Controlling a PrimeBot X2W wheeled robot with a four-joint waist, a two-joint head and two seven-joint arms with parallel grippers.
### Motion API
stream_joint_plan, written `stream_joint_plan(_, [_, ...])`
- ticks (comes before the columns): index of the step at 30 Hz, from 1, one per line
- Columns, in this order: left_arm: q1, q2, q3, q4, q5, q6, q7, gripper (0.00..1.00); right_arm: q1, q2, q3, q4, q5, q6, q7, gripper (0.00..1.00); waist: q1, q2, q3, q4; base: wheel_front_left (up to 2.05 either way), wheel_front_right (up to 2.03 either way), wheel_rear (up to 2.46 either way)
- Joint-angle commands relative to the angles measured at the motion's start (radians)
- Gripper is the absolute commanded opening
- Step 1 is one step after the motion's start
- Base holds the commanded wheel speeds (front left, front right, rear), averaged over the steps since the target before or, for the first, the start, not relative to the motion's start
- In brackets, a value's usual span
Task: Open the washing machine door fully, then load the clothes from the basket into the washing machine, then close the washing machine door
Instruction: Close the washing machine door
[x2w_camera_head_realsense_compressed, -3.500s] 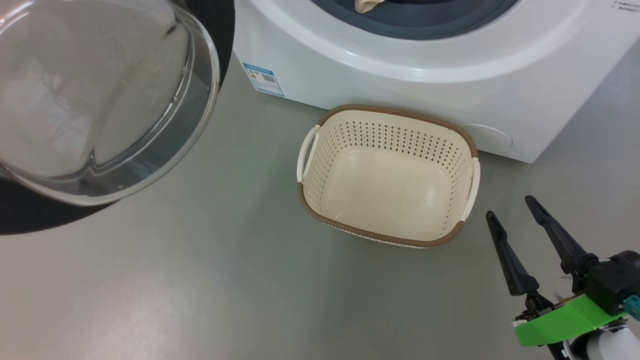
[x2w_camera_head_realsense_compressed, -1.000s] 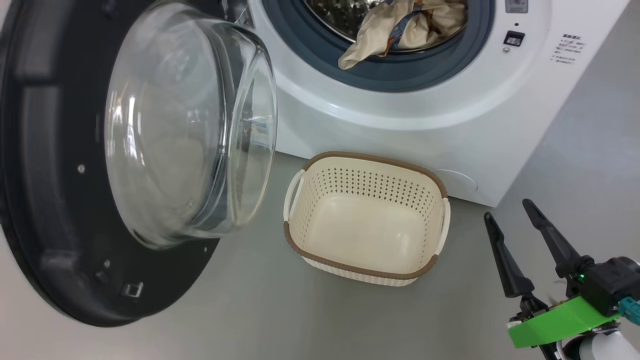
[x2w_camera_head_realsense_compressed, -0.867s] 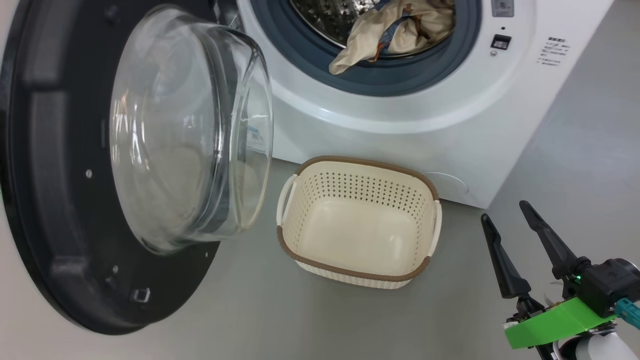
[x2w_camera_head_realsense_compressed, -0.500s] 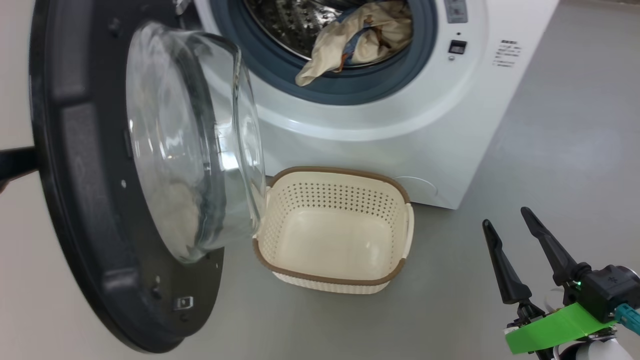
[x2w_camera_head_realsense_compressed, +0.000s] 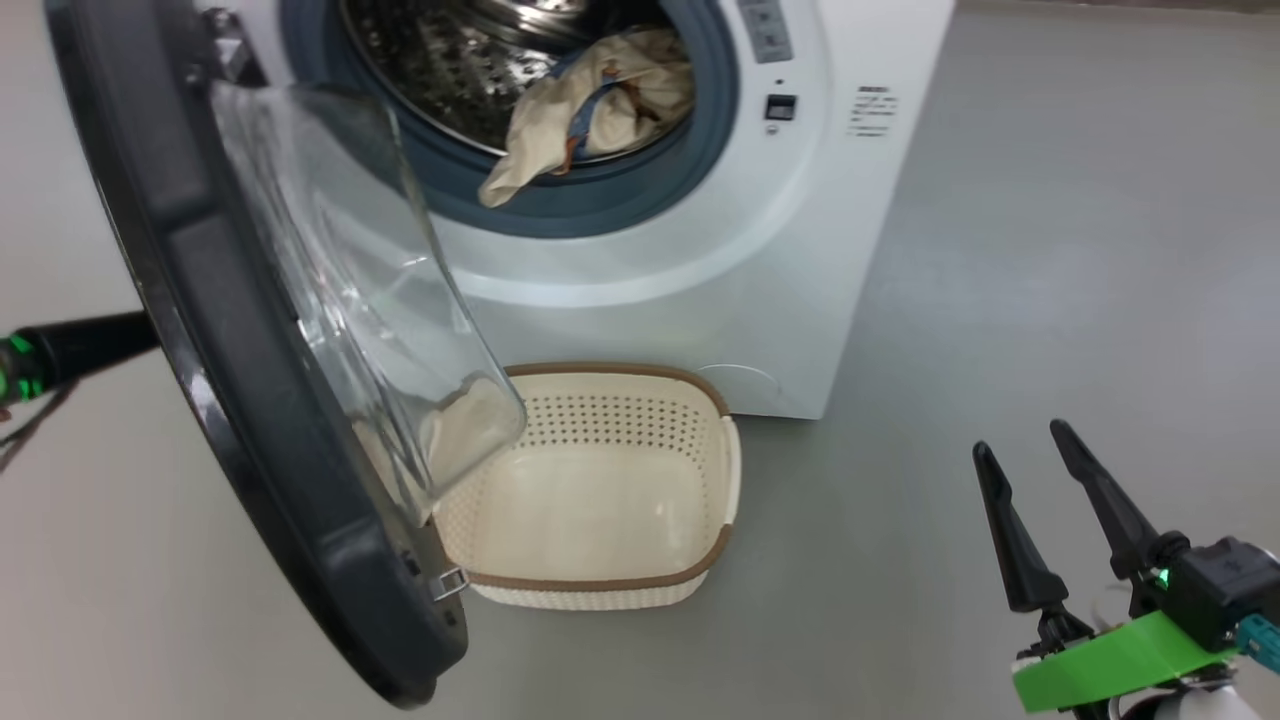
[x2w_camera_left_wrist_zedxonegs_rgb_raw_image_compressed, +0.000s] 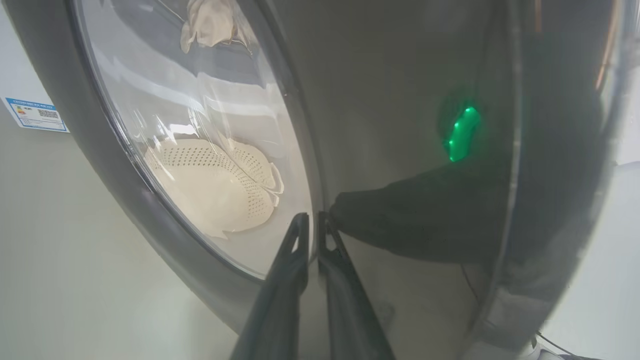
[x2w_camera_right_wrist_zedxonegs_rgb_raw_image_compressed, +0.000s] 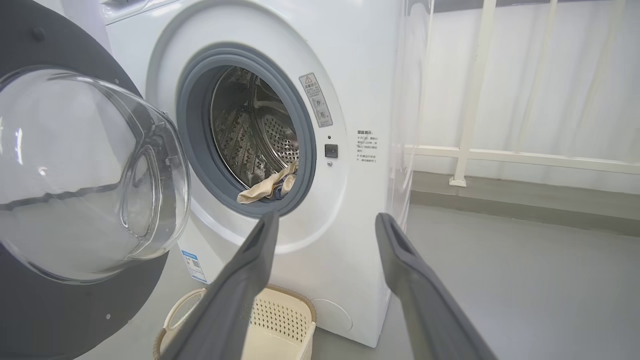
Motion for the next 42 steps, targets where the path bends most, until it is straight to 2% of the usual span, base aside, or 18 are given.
stream_joint_plan(1, [-0.011, 0.031, 0.026, -0.028, 0.006, -0.006, -0.010, 0.00, 0.012, -0.009, 0.011, -0.020, -0.011, 0.004, -0.008, 1.00, 0.0000, 0.0000, -0.027, -0.044, 0.00, 0.00, 0.00])
stream_joint_plan(19, [0.025, 0.000, 0.021, 0.013, 0.074, -0.020, -0.163, 0.00, 0.043, 0.004, -0.009, -0.017, -0.016, 0.004, -0.008, 1.00, 0.0000, 0.0000, -0.072, -0.209, 0.00, 0.00, 0.00])
stream_joint_plan(32, [-0.010, -0.021, 0.009, 0.082, 0.152, -0.024, -0.328, 0.00, 0.039, 0.012, -0.007, -0.015, -0.015, 0.004, -0.008, 1.00, 0.0000, 0.0000, -0.063, -0.315, 0.00, 0.00, 0.00])
stream_joint_plan(42, [-0.032, -0.036, -0.005, 0.125, 0.188, -0.025, -0.411, 0.00, 0.045, 0.016, -0.022, -0.015, -0.016, 0.004, -0.008, 1.00, 0.0000, 0.0000, -0.064, -0.332, 0.00, 0.00, 0.00])
